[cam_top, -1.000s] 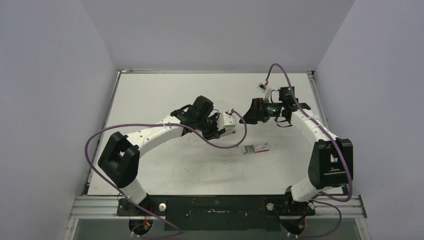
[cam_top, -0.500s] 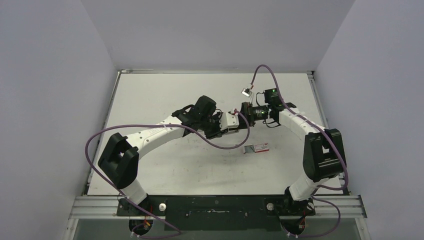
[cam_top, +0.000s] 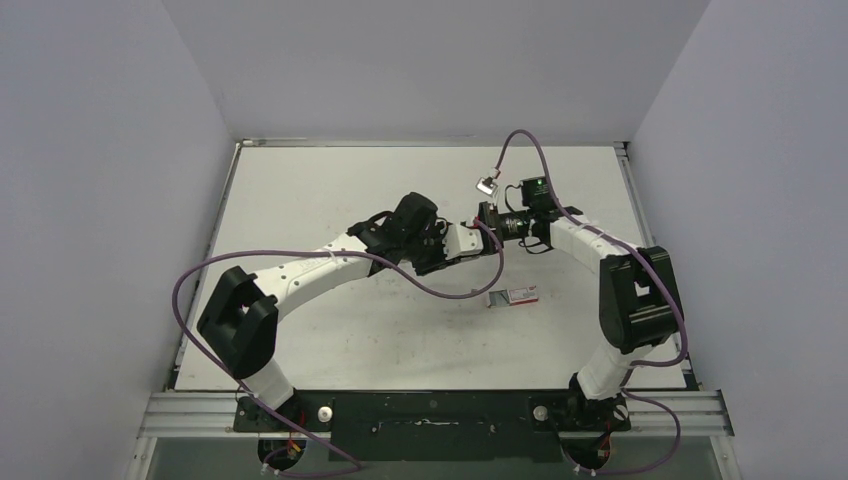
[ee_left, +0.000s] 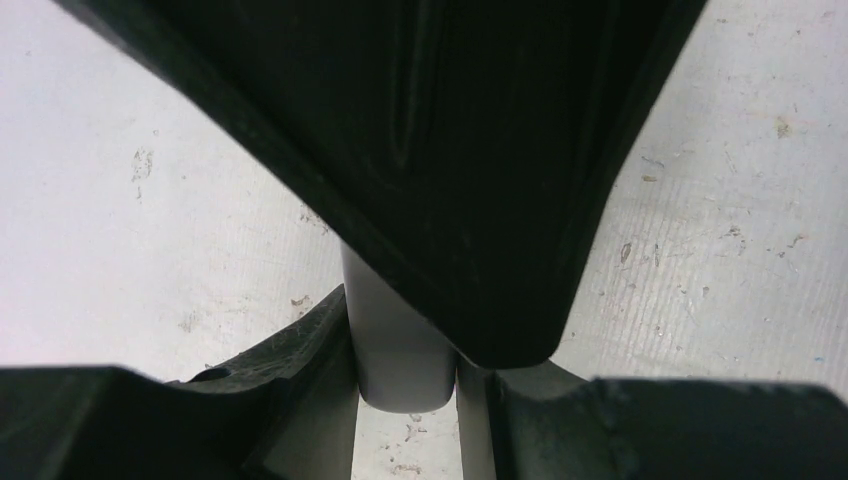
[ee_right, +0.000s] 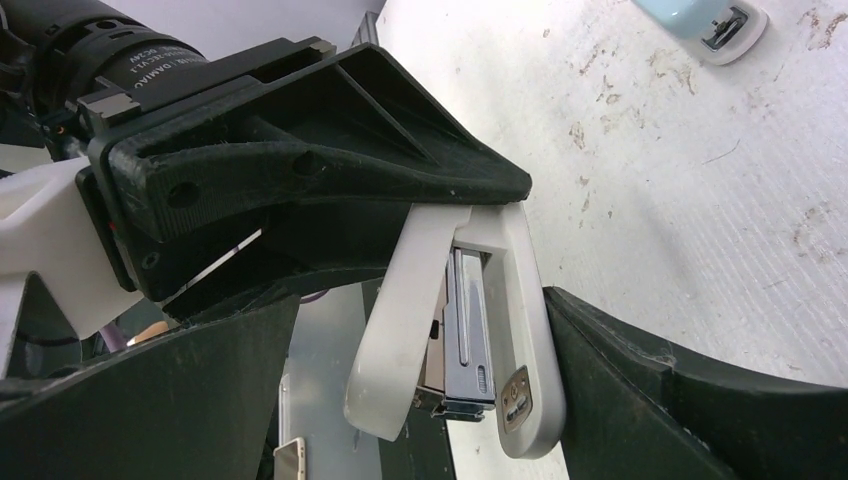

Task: Load the staples into the stapler
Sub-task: Close the stapler at the center of the board, then place the stapler at the center of the board.

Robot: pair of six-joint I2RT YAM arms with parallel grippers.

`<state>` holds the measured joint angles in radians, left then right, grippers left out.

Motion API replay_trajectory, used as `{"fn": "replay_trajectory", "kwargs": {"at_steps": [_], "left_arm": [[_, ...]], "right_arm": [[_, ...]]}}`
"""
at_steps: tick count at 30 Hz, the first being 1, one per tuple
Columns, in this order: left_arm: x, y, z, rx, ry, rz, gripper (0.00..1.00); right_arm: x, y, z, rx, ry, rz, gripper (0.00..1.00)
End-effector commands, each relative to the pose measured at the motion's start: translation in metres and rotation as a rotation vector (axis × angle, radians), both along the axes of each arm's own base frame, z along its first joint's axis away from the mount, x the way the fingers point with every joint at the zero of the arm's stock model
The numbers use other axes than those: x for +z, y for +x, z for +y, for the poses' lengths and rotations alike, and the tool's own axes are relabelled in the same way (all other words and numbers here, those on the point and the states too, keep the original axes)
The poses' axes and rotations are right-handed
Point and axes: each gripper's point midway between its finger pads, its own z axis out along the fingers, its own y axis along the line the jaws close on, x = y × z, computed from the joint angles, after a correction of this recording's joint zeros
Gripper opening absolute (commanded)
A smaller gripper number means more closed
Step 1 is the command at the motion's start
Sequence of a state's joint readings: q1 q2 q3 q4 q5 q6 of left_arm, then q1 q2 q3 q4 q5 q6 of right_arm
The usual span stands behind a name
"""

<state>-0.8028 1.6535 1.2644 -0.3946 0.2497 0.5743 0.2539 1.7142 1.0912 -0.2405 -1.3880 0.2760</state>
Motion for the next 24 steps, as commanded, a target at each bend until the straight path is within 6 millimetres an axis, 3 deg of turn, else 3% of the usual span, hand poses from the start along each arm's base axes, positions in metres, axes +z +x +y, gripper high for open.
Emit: {"fn": "replay_trajectory", "kwargs": {"at_steps": [1,7,8,9,10,11,18,19,22,23,24], "left_arm": [[0.047,0.02,-0.017,0.032,-0.109,-0.115,0.0],[0.048,0.023,-0.017,0.055,-0.117,-0.12,0.0],[0.048,0.023,-0.017,0.058,-0.118,-0.121,0.0],[0.047,0.024,-0.016,0.062,-0.118,-0.122,0.0],[0.047,0.024,-0.016,0.065,-0.119,-0.121,0.0],[0.047,0.024,-0.016,0.067,-0.12,-0.12,0.0],[0.041,0.019,-0.015,0.057,-0.12,-0.109,0.09],[0.042,0.018,-0.015,0.054,-0.12,-0.107,0.07],[0.039,0.012,-0.014,0.027,-0.11,-0.093,0.0],[0.037,0.009,-0.012,0.015,-0.102,-0.084,0.0],[0.034,0.006,-0.01,0.002,-0.09,-0.077,0.0]], "right_arm": [[0.009,0.0,0.006,0.039,0.05,-0.036,0.9],[0.006,0.001,0.007,0.04,0.048,-0.025,0.96],[0.006,0.001,0.007,0.039,0.048,-0.029,0.81],[0.006,0.001,0.007,0.038,0.048,-0.035,0.53],[0.005,0.004,0.006,0.021,0.037,-0.047,0.13],[0.003,0.007,0.003,0.0,0.024,-0.057,0.06],[0.009,0.007,-0.002,-0.016,0.038,-0.067,0.05],[0.009,0.007,-0.001,-0.016,0.038,-0.068,0.05],[0.008,0.013,-0.007,-0.043,0.003,-0.113,0.83],[0.007,0.015,-0.011,-0.057,-0.023,-0.127,0.97],[0.005,0.017,-0.014,-0.064,-0.05,-0.148,0.93]]}}
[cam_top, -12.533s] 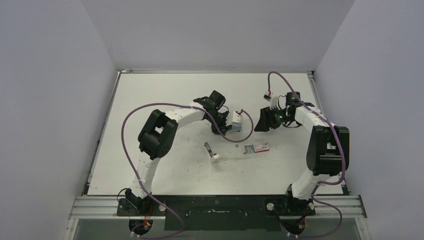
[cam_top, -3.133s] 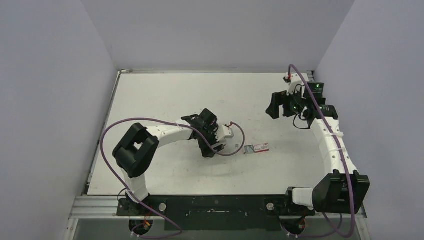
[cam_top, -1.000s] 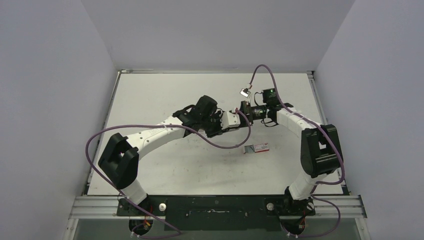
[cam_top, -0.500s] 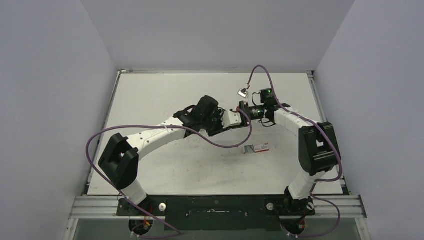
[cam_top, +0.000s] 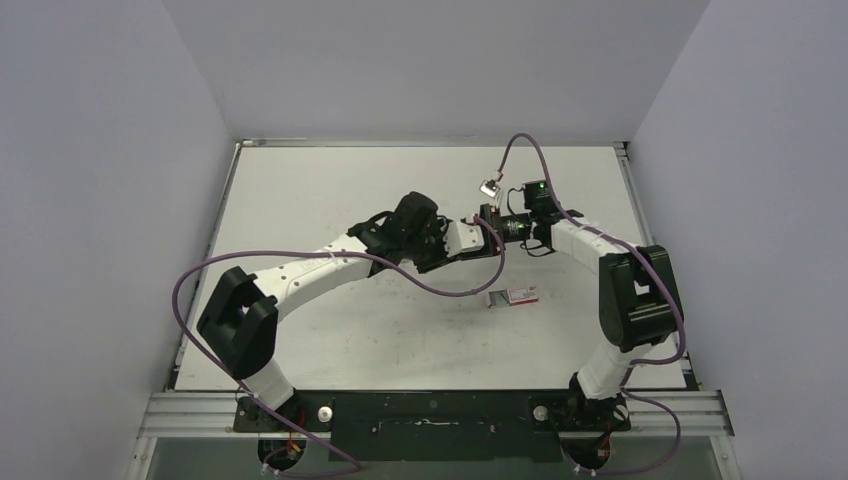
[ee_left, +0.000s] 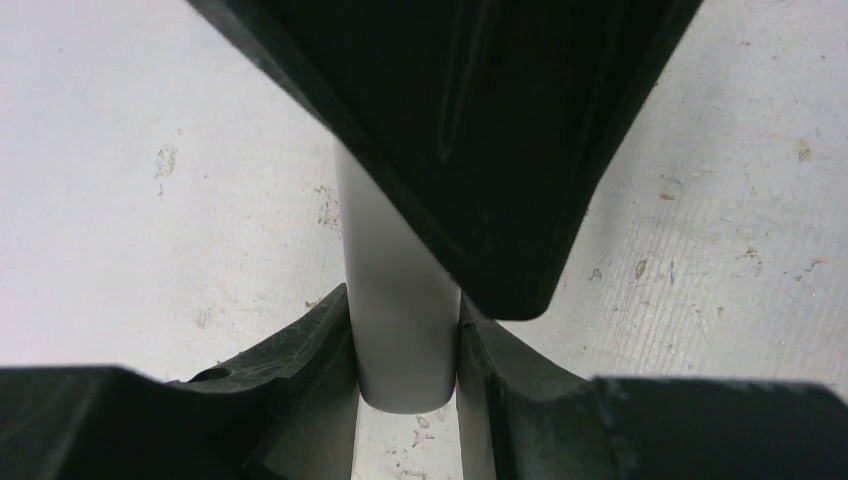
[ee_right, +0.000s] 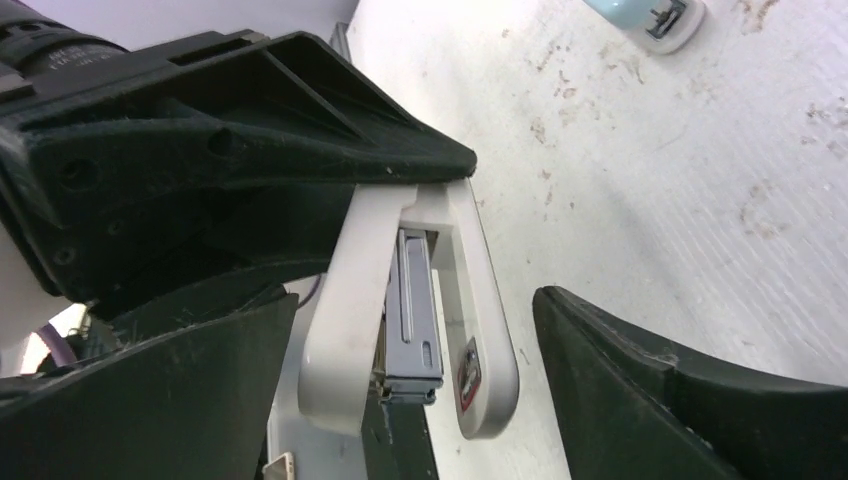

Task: Load the staples into the stapler
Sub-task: Place the stapler at the center of the board.

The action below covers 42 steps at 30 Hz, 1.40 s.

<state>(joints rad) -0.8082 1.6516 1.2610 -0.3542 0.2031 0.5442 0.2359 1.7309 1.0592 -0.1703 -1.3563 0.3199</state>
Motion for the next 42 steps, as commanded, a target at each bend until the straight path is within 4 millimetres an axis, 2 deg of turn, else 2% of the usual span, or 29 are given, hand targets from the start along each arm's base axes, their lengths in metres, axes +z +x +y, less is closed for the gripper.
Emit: {"fn": "replay_trajectory", "kwargs": {"at_steps": [1,5,10,14,19,26,33,38,42], "left_arm": [[0.024,-0.006,-0.005,-0.058,-0.057,-0.039,0.0],[0.0,-0.023,0.015,-0.09,0.022,0.025,0.0],[-0.039,-0.05,0.047,-0.123,0.109,0.161,0.0],[-0.066,-0.062,0.068,-0.127,0.187,0.265,0.0],[-0.086,-0.064,0.079,-0.112,0.222,0.348,0.0],[-0.107,-0.053,0.079,-0.106,0.258,0.352,0.02],[-0.119,-0.046,0.083,-0.087,0.281,0.315,0.17],[-0.123,-0.049,0.086,-0.078,0.291,0.291,0.34],[-0.119,-0.048,0.088,-0.054,0.272,0.265,0.52]], "right_arm": [[0.018,0.009,-0.013,-0.018,-0.056,-0.178,0.9],[0.016,0.019,-0.032,-0.059,-0.118,-0.226,0.9],[0.012,0.036,-0.069,-0.11,-0.213,-0.288,0.9],[0.01,0.045,-0.086,-0.158,-0.288,-0.354,0.9],[0.014,0.045,-0.097,-0.19,-0.364,-0.445,0.9],[0.009,0.033,-0.105,-0.2,-0.422,-0.499,0.9],[0.002,0.027,-0.108,-0.213,-0.44,-0.499,0.9],[0.002,0.027,-0.109,-0.208,-0.451,-0.511,0.9],[0.002,0.029,-0.113,-0.21,-0.478,-0.527,0.9]]}}
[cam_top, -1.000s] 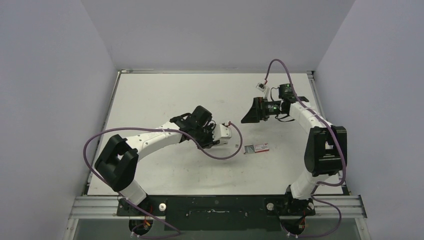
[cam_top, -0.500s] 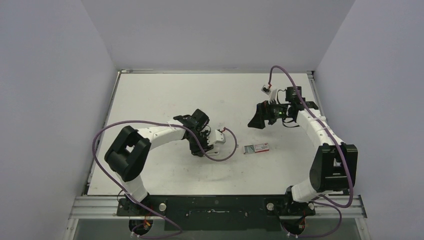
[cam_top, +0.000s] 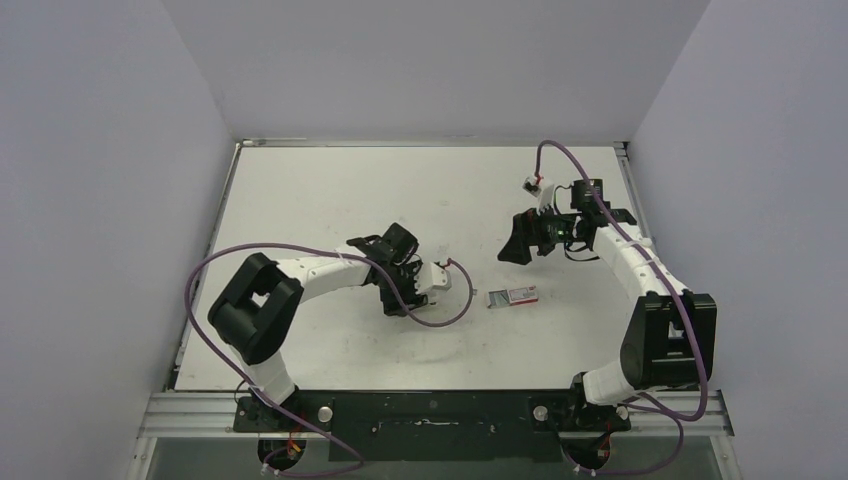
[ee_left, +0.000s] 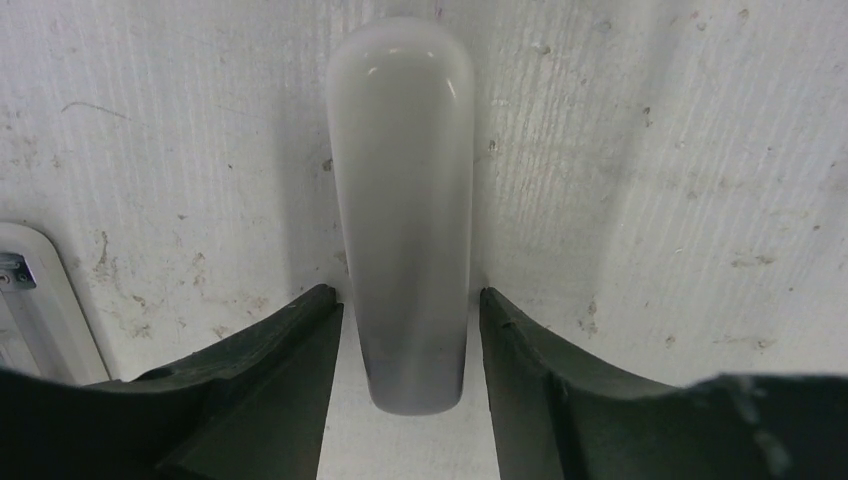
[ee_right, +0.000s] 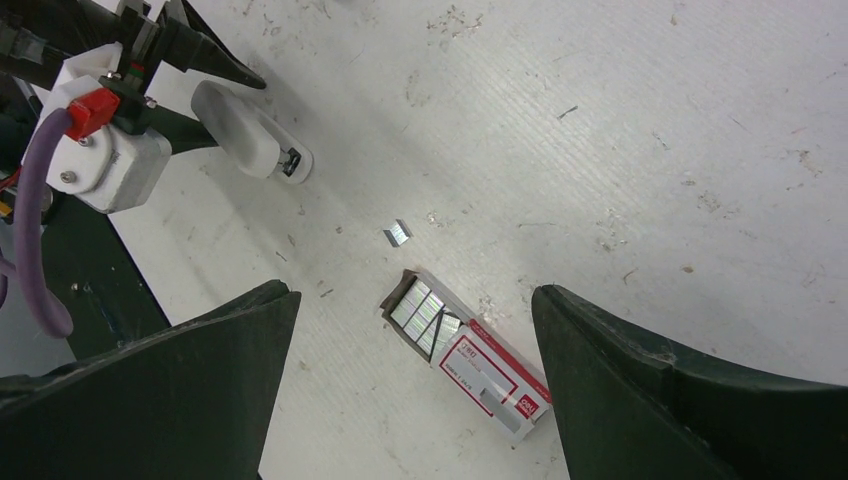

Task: Load the staples into the stapler
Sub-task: Place the stapler at the center of the board.

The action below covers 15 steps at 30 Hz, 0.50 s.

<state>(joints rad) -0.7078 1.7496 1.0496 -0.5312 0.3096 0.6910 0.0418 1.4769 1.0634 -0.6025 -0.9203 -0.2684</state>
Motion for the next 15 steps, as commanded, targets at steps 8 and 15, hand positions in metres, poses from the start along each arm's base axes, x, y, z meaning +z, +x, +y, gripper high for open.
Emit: {"fn": "replay_trajectory", "kwargs": {"at_steps": [8,15], "left_arm": [[0.05,0.022,-0.002,0.068,-0.126,-0.19,0.61],[0.134,0.04,0.014,0.212,-0.306,-0.297,0.79]], "right_arm": [[0.028,0.012,-0.013,-0.018,-0.101,-0.16,0.9],[0.052,0.035,-0.035,-0.194,-0.187,-0.23,0.9]]}}
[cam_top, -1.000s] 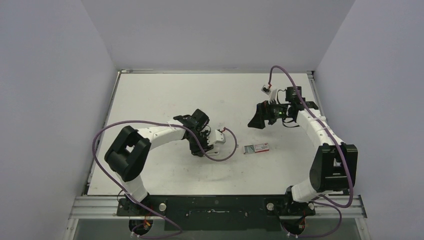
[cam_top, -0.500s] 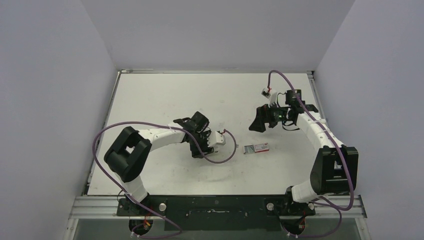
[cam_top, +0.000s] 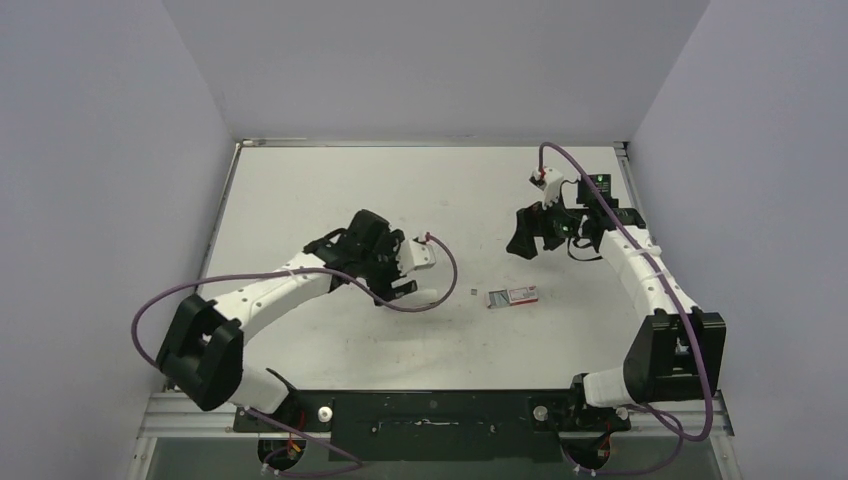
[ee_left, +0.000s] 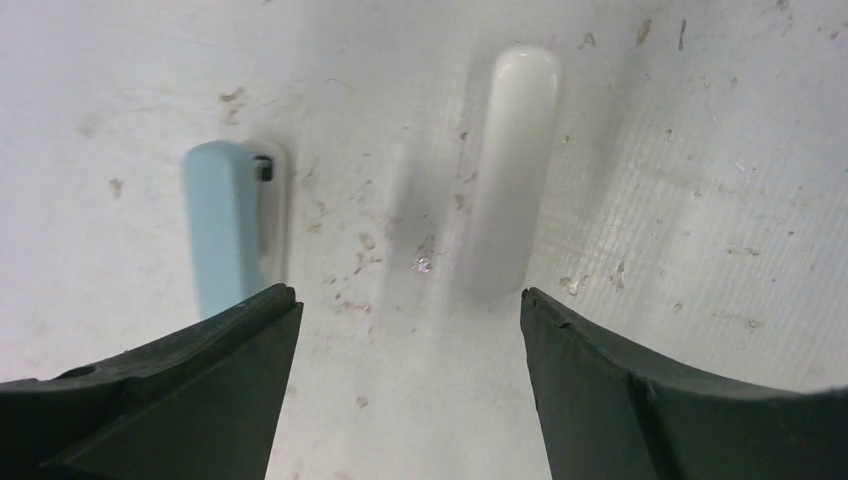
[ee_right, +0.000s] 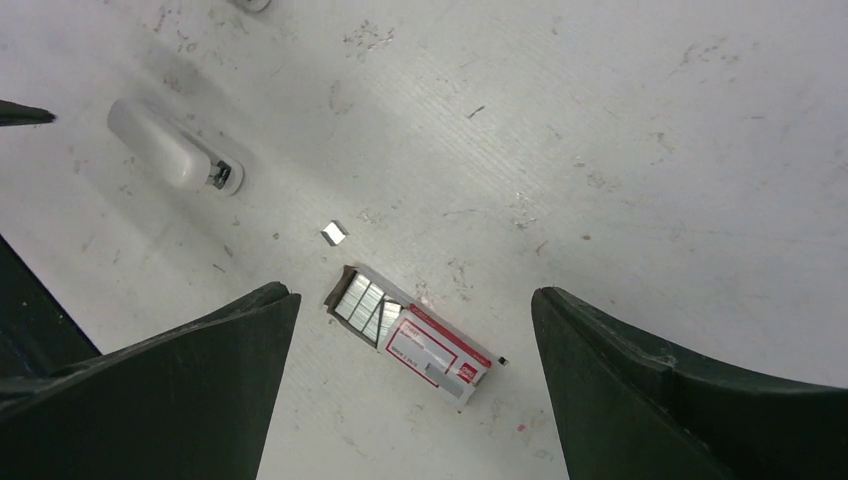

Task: Load the staples into the stapler
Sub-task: Place the stapler at the center of the board, then reset both arms

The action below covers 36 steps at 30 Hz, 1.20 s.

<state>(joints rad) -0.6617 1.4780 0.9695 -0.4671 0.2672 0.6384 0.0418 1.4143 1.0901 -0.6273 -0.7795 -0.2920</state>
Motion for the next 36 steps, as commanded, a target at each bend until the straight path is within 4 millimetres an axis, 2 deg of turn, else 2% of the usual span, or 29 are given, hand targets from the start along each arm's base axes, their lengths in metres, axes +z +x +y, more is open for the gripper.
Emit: {"fn": "replay_trajectory", "kwargs": {"at_steps": [1,4,5,9,14,17,21,26,29,36], "left_arm": [[0.08,0.026,0.007,0.132,-0.211,-0.12,0.81],[0.121,0.042,0.028,0.278,-0.351,-0.175,0.91],[0.133,0.047,0.038,0.333,-0.394,-0.201,0.99],[0.174,0.055,0.076,0.521,-0.547,-0.309,0.97],[0.207,0.056,0.115,0.742,-0.649,-0.421,0.97],[0.218,0.057,0.14,0.87,-0.677,-0.47,0.97],[0.232,0.048,0.158,0.931,-0.75,-0.526,0.97],[0.236,0.039,0.171,0.977,-0.845,-0.517,0.97],[0.234,0.037,0.182,0.998,-0.825,-0.546,0.96],[0.229,0.036,0.189,1.013,-0.798,-0.556,0.96]], "right_arm": [[0.042,0.03,-0.022,-0.166,-0.083,-0.161,0.9],[0.054,0.038,-0.039,-0.262,-0.146,-0.195,0.9],[0.059,0.041,-0.045,-0.294,-0.166,-0.206,0.9],[0.083,0.046,-0.055,-0.358,-0.198,-0.244,0.9],[0.117,0.044,-0.057,-0.4,-0.162,-0.343,0.9],[0.135,0.037,-0.054,-0.428,-0.097,-0.422,0.9],[0.15,0.029,-0.057,-0.461,-0.074,-0.481,0.9],[0.157,0.021,-0.055,-0.463,-0.041,-0.536,0.9],[0.158,0.019,-0.05,-0.447,-0.018,-0.539,0.9],[0.157,0.015,-0.049,-0.44,-0.006,-0.536,0.9]]}}
